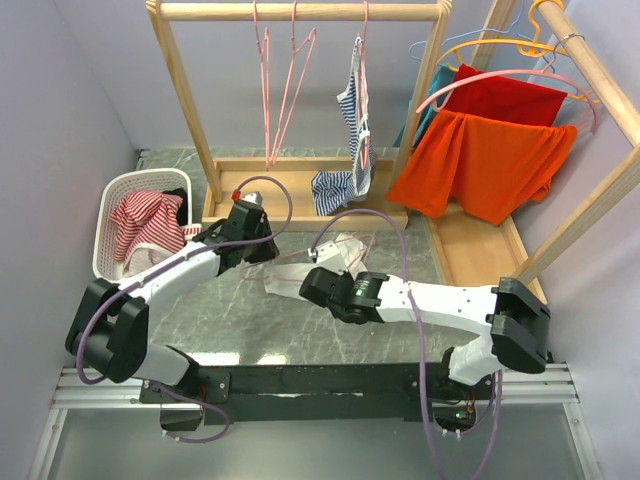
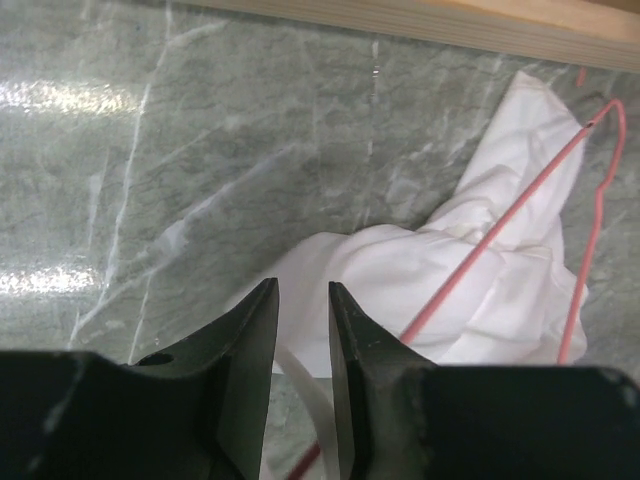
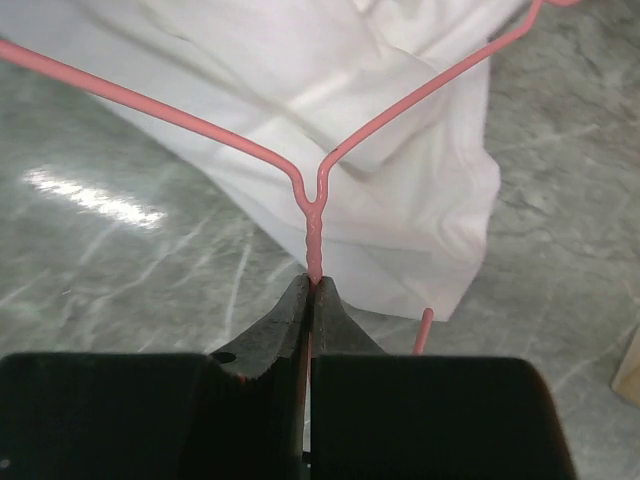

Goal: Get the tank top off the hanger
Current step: Pick up the hanger at the center of the board, then remove the tank top from the hanger.

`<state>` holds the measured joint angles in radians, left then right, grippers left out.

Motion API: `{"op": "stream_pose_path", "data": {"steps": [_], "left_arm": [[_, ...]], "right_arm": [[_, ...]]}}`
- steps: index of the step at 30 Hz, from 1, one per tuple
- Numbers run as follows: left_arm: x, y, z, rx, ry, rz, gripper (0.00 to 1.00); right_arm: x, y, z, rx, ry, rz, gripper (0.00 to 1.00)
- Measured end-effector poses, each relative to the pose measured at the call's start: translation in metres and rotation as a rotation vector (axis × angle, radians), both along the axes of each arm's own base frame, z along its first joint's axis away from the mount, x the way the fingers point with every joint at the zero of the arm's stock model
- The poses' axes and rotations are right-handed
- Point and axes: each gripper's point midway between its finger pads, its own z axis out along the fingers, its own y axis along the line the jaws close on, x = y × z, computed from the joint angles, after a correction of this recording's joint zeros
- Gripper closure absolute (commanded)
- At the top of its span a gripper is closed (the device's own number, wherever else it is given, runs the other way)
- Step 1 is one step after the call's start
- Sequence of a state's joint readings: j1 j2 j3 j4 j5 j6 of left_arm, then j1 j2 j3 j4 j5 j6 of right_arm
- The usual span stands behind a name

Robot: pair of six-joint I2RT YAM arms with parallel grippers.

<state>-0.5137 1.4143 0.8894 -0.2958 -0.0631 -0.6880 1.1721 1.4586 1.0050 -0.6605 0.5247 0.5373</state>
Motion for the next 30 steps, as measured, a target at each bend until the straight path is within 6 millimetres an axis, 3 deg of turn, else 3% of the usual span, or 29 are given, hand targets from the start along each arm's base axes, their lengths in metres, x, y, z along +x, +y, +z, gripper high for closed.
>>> {"op": "stream_pose_path", "data": {"steps": [3, 10, 15, 20, 26, 27, 30], "left_arm": [[0.0, -0.004, 0.008, -0.017, -0.02, -0.03, 0.59], [-0.001, -0.022, 0.025, -0.079, -0.044, -0.132, 0.55], [-0.003, -0.026, 0.007, -0.068, 0.01, -0.154, 0.5], [-0.008, -0.021, -0.014, -0.023, 0.082, -0.149, 0.52], [-0.009, -0.015, -0.017, 0.01, 0.09, -0.141, 0.94], [-0.009, -0.015, -0.017, 0.013, 0.091, -0.141, 0.99], [-0.011, -0.013, -0.019, 0.024, 0.098, -0.143, 0.99]], "right_arm": [[0.001, -0.01, -0.009, -0.052, -0.003, -0.042, 1.0], [-0.004, -0.019, -0.02, -0.075, 0.016, -0.083, 1.0], [-0.003, -0.02, -0.02, -0.074, 0.008, -0.093, 1.0], [-0.003, -0.021, -0.02, -0.079, 0.007, -0.094, 1.0], [-0.003, -0.022, -0.02, -0.08, 0.008, -0.094, 1.0], [-0.003, -0.022, -0.02, -0.08, 0.008, -0.094, 1.0], [-0.004, -0.023, -0.021, -0.083, 0.01, -0.093, 1.0]]}}
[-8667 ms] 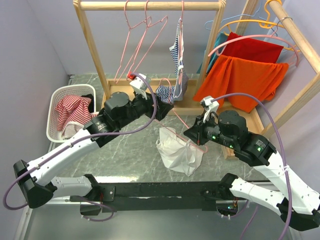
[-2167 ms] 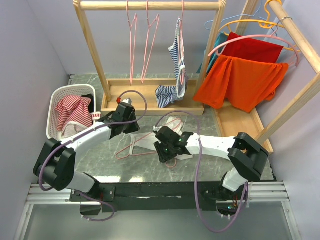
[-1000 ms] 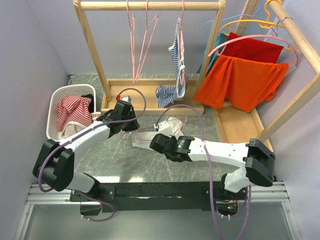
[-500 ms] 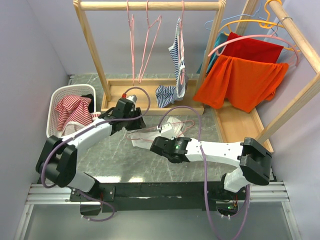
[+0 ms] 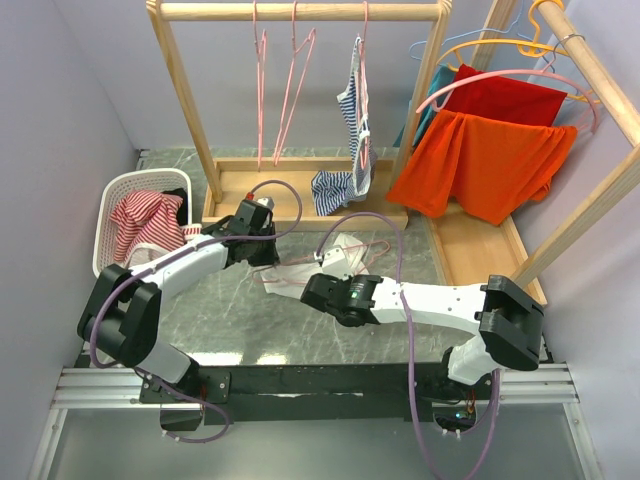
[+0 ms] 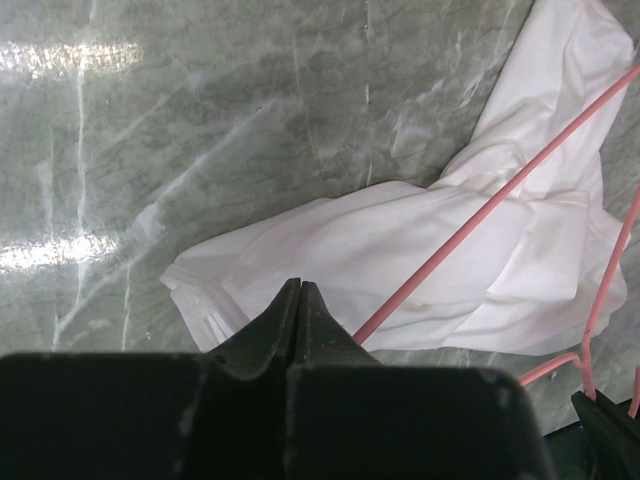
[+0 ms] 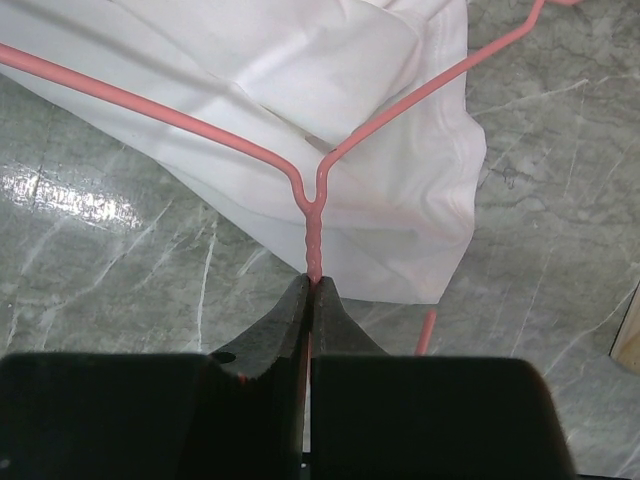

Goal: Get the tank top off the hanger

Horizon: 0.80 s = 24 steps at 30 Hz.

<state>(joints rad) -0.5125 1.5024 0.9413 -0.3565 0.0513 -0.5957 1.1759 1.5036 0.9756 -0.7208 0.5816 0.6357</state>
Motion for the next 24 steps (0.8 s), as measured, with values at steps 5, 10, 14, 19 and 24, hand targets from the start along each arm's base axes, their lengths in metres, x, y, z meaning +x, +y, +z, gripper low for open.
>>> {"op": "stream_pose_path", "data": {"steps": [5, 10, 14, 19, 24], "left_arm": [[-0.001, 0.005, -0.002, 0.023, 0.007, 0.012, 0.99], [-0.006, 0.016, 0.0, 0.063, 0.012, 0.039, 0.99], [-0.014, 0.027, 0.02, 0.063, -0.01, 0.071, 0.99], [-0.028, 0.043, 0.055, 0.038, -0.064, 0.12, 0.99], [-0.047, 0.055, 0.061, 0.017, -0.071, 0.15, 0.87]], "right_arm": [[0.0, -0.001, -0.001, -0.001, 0.001, -0.003, 1.0], [-0.002, -0.004, -0.004, -0.005, 0.006, -0.017, 1.0], [-0.003, -0.005, -0.006, -0.01, 0.011, -0.024, 1.0], [-0.002, -0.006, -0.01, -0.02, 0.017, -0.027, 1.0], [-0.002, -0.007, -0.012, -0.023, 0.024, -0.031, 1.0]]}}
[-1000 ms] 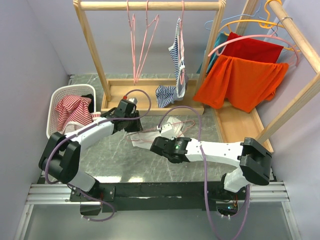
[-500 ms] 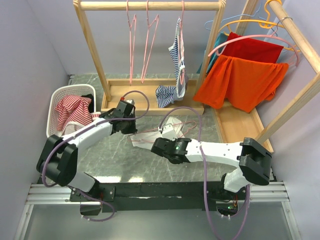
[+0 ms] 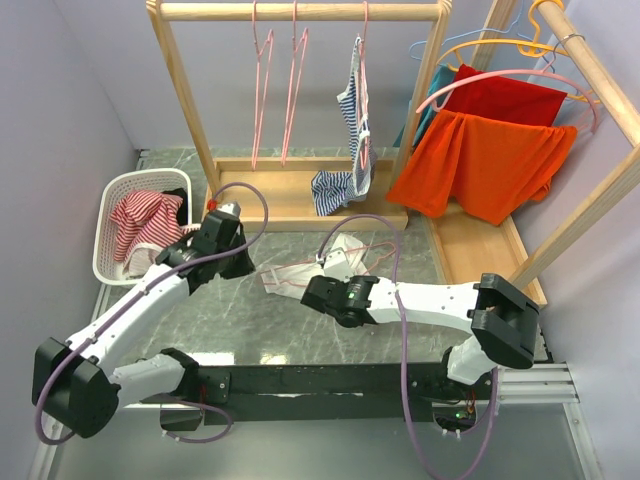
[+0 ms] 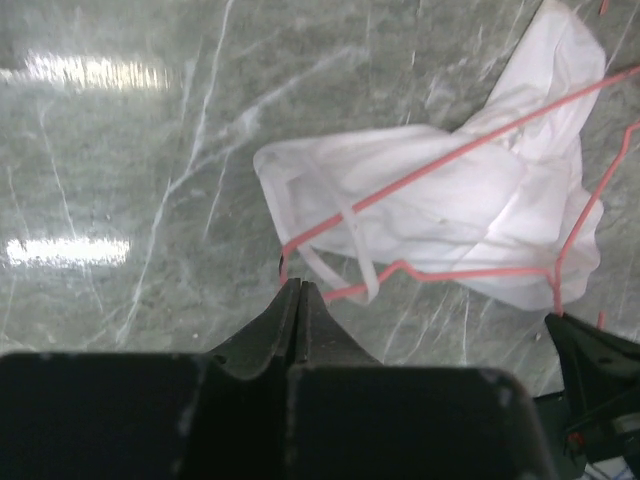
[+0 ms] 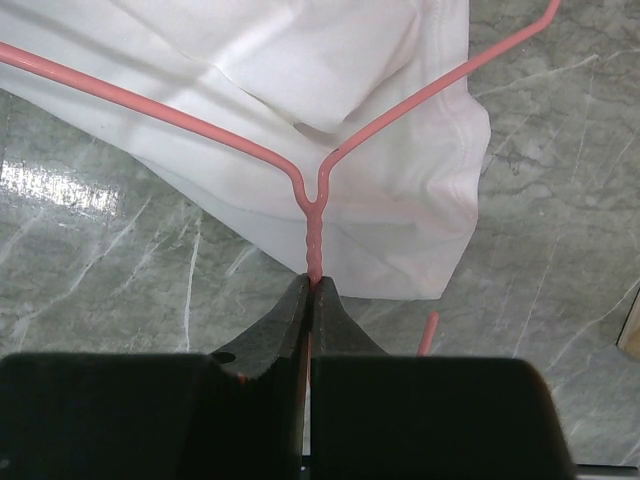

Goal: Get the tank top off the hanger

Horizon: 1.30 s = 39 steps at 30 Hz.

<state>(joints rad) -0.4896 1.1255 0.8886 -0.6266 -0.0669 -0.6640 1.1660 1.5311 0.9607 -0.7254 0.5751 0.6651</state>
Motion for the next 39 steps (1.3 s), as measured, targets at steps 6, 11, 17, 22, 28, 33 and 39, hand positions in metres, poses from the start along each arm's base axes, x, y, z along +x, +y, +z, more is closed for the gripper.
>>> {"op": "stream_pose_path", "data": {"steps": [6, 11, 17, 22, 28, 33, 39], "left_arm": [[-0.015, -0.015, -0.009, -0.071, 0.048, -0.051, 0.64], [-0.021, -0.038, -0.003, -0.114, 0.045, -0.108, 0.63], [-0.027, -0.061, -0.012, -0.12, 0.088, -0.135, 0.67], [-0.026, -0.06, -0.017, -0.114, 0.101, -0.101, 0.67], [-0.022, -0.054, -0.023, -0.099, 0.094, -0.048, 0.71], [-0.024, -0.049, -0.039, -0.068, 0.122, -0.023, 0.73], [-0.022, -0.044, -0.049, -0.042, 0.129, 0.01, 0.73]], "right_arm": [[0.0, 0.0, 0.0, 0.002, 0.003, -0.002, 1.0], [0.0, 0.001, -0.003, 0.001, 0.014, 0.001, 1.0], [-0.001, 0.002, -0.005, -0.002, 0.02, 0.002, 1.0], [-0.001, 0.002, -0.005, -0.002, 0.02, 0.002, 1.0], [-0.001, 0.002, -0.005, -0.002, 0.02, 0.002, 1.0], [-0.001, 0.002, -0.005, -0.002, 0.02, 0.002, 1.0], [-0.001, 0.002, -0.005, -0.001, 0.02, 0.002, 1.0]]}}
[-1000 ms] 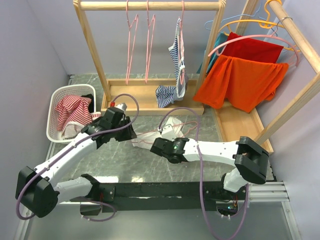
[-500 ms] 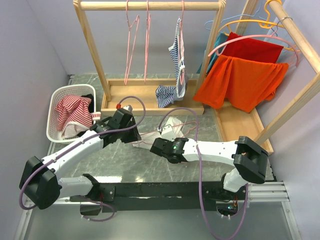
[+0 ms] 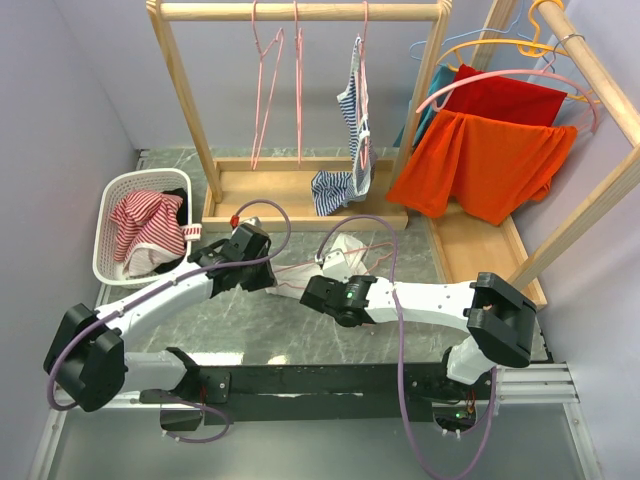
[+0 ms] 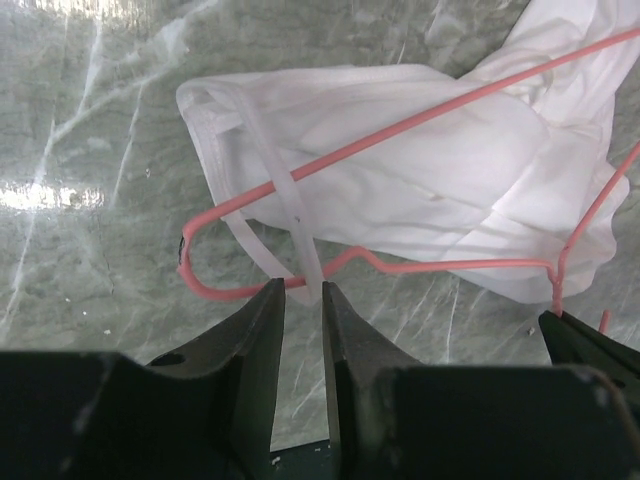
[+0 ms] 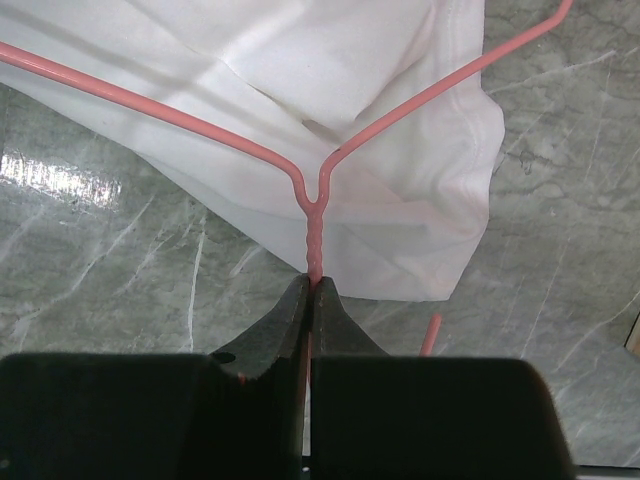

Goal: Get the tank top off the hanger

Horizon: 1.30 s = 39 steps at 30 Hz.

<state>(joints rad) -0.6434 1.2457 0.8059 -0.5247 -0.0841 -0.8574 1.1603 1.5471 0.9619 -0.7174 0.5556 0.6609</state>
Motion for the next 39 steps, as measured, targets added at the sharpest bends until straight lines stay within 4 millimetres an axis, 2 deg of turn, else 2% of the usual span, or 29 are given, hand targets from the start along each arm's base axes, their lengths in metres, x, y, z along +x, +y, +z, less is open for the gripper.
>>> {"op": "stream_pose_path", "data": {"steps": [10, 12, 14, 21, 25, 30, 31, 32, 34, 37, 39], "left_arm": [[0.011, -0.004, -0.006, 0.005, -0.018, 0.013, 0.74], [0.011, -0.004, -0.009, 0.01, -0.012, 0.013, 0.83], [0.012, -0.005, -0.012, 0.013, -0.008, 0.014, 0.99], [0.015, 0.0, -0.012, 0.039, -0.019, 0.03, 0.99], [0.012, 0.019, 0.001, 0.085, -0.037, 0.072, 0.99], [0.017, 0.069, 0.035, 0.086, -0.11, 0.228, 0.99], [0.018, 0.079, 0.039, 0.094, -0.119, 0.261, 0.83], [0.018, 0.088, 0.04, 0.103, -0.12, 0.287, 0.6], [0.017, 0.097, 0.034, 0.14, -0.097, 0.303, 0.01], [0.016, 0.099, 0.015, 0.179, -0.027, 0.303, 0.01], [0.016, 0.098, 0.011, 0.188, -0.01, 0.291, 0.01]], "right_arm": [[0.0, 0.0, 0.0, 0.001, 0.002, 0.001, 1.0], [0.0, 0.0, 0.0, 0.001, 0.003, 0.001, 1.0], [0.0, 0.0, 0.0, 0.001, 0.003, 0.001, 1.0], [-0.001, 0.0, 0.0, 0.001, 0.004, 0.001, 1.0], [0.0, 0.0, 0.0, 0.002, 0.005, -0.003, 1.0], [0.002, -0.003, 0.0, 0.001, 0.004, -0.017, 1.0], [0.003, -0.003, 0.0, 0.001, 0.004, -0.019, 1.0], [0.003, -0.004, 0.0, 0.0, 0.004, -0.02, 1.0], [0.003, -0.005, 0.0, -0.003, 0.004, -0.022, 1.0], [0.003, -0.007, 0.0, -0.009, 0.006, -0.023, 1.0], [0.002, -0.008, 0.004, -0.007, 0.007, -0.02, 1.0]]}}
